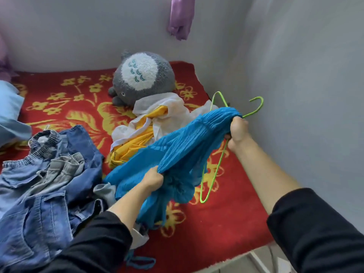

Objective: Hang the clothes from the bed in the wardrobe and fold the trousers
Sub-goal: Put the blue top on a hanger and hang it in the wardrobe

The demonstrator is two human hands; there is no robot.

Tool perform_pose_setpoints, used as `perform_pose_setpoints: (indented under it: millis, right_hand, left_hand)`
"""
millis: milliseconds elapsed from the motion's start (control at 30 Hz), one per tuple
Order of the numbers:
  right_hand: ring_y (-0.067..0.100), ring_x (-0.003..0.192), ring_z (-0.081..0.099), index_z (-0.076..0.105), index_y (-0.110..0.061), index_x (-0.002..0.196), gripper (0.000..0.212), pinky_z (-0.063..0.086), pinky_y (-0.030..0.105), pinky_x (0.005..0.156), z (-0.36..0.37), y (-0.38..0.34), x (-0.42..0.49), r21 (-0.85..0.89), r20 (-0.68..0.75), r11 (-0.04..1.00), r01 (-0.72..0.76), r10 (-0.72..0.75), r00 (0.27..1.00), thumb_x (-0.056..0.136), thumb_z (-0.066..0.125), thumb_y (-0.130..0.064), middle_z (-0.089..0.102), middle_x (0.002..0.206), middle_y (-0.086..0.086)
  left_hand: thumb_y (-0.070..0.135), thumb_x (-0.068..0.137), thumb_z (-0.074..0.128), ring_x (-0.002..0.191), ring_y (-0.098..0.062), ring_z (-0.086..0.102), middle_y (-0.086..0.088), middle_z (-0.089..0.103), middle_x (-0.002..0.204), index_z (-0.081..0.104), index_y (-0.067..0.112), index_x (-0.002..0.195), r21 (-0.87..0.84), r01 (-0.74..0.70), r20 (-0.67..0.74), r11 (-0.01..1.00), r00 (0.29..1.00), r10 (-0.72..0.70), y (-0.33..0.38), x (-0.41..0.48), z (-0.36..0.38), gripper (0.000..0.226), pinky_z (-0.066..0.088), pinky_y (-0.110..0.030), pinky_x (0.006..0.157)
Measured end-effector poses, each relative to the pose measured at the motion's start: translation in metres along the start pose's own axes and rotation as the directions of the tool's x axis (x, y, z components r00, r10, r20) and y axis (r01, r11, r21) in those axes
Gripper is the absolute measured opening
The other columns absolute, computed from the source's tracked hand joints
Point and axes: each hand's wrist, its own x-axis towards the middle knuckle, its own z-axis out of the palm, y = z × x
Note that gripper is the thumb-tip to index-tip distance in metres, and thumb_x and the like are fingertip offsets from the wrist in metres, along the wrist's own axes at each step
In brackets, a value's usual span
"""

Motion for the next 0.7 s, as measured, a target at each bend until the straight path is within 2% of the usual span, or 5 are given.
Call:
perform_pose_setpoints:
  millis: [100,233,300,500,700]
  right_hand:
    - [0.012,0.058,0.051,0.055,-0.014,0.101,0.012,0.036,0.017,0.040,-0.026,-0.026,0.014,-0.007,-0.041,0.999,0.037,-0.037,0.998,0.092,0.050,-0.008,0.055,0.074,-0.001]
    - [0.005,0.050,0.058,0.062,-0.014,0.077,0.019,0.039,0.012,0.040,-0.049,-0.017,0.010,-0.331,0.160,0.937,0.115,-0.065,0.985,0.077,0.071,0.003,0.062,0.066,-0.004]
    - [0.006,0.053,0.046,0.063,-0.016,0.074,0.022,0.033,0.014,0.042,-0.057,0.004,0.006,-0.484,0.151,0.870,0.090,-0.019,0.988,0.072,0.073,0.004,0.053,0.061,-0.006]
    - [0.006,0.046,0.038,0.064,-0.009,0.104,0.038,0.027,0.020,0.042,-0.052,0.068,-0.023,-0.420,0.340,0.888,-0.187,0.345,0.875,0.069,0.079,-0.006,0.047,0.064,-0.001]
    - [0.006,0.048,0.055,0.069,-0.002,0.096,0.013,0.036,0.016,0.040,-0.024,0.071,-0.037,-0.298,0.310,0.939,-0.172,0.266,0.913,0.084,0.066,-0.007,0.064,0.067,0.002]
  left_hand:
    - [0.018,0.097,0.043,0.069,-0.020,0.057,-0.003,0.064,0.084,0.064,0.020,0.095,-0.300,-0.067,0.036,0.951,0.996,0.081,0.065,-0.001,-0.027,0.021,0.045,-0.024,0.053]
    - [0.021,0.099,0.045,0.087,-0.021,0.066,-0.001,0.068,0.097,0.060,0.026,0.097,-0.608,-0.024,0.060,0.794,0.995,0.076,0.119,0.010,-0.049,0.016,0.055,-0.037,0.079]
    - [0.012,0.096,0.049,0.076,-0.016,0.069,0.001,0.068,0.089,0.055,0.026,0.092,-0.730,-0.010,0.050,0.684,0.997,0.067,0.131,0.013,-0.052,0.016,0.057,-0.033,0.066]
    - [0.000,0.091,0.047,0.069,-0.021,0.068,-0.008,0.073,0.074,0.057,0.014,0.083,-0.767,0.065,0.130,0.639,0.990,0.056,0.160,0.007,-0.043,0.019,0.057,-0.041,0.074]
    - [0.015,0.096,0.049,0.077,-0.017,0.071,-0.008,0.072,0.092,0.065,0.007,0.104,-0.801,0.124,0.318,0.586,0.917,0.240,0.175,0.003,-0.050,0.019,0.058,-0.028,0.061]
